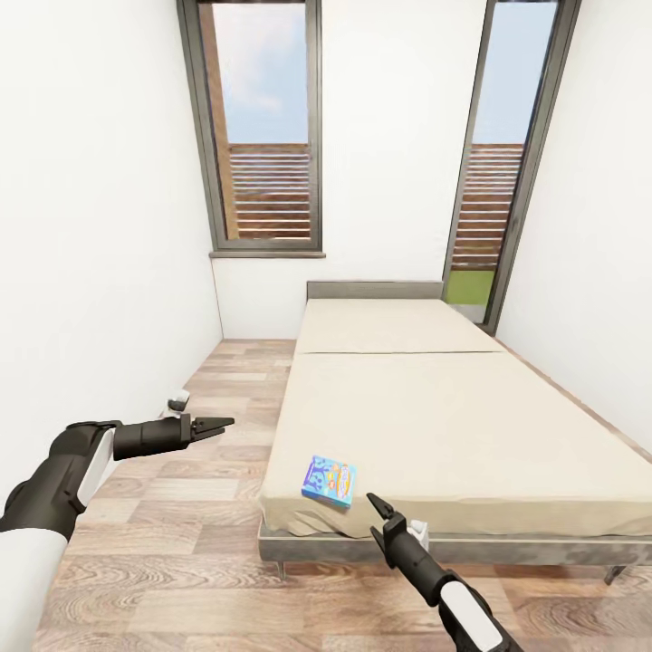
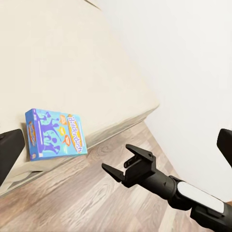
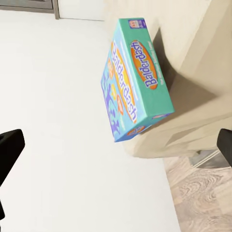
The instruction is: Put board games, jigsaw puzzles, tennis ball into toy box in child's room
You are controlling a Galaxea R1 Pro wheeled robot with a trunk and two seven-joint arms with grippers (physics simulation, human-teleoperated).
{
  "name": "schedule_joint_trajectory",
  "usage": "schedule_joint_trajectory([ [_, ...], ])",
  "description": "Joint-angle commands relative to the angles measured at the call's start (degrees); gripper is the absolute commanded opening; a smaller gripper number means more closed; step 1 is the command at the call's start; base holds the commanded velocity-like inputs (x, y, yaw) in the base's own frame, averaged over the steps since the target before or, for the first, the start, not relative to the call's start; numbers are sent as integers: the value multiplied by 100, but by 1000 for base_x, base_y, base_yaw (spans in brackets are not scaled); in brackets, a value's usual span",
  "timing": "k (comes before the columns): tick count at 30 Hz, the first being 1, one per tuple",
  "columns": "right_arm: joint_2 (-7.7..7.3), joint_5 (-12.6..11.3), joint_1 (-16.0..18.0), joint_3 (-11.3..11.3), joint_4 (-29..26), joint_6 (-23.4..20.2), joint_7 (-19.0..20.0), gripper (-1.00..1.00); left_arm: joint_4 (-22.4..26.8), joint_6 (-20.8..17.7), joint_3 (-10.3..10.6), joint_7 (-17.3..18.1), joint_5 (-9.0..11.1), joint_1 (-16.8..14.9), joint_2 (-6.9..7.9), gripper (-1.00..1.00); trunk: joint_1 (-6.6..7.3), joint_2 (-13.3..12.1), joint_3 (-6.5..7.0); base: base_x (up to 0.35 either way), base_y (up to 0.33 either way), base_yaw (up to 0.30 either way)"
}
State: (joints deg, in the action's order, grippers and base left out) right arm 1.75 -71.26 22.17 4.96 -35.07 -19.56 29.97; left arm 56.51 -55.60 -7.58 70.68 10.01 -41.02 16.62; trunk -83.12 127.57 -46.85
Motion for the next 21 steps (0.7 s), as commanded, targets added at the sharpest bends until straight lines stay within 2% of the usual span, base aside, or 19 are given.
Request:
schedule_joint_trajectory([
  [1, -1, -56, 8, 6, 7, -28, -4, 100, 0, -39, 0, 5, 14, -3, 1, 100, 1, 2, -6, 0, 0, 0],
  [10, -14, -78, 25, -2, 40, -23, -37, 100, 0, -49, -11, 7, 18, -3, 10, 100, 1, 2, -6, 0, 0, 0],
  [21, -13, -46, 39, 1, 44, -23, -32, 100, -1, -40, 2, -1, 10, -3, 6, 100, -241, 444, -203, 0, 0, 0],
])
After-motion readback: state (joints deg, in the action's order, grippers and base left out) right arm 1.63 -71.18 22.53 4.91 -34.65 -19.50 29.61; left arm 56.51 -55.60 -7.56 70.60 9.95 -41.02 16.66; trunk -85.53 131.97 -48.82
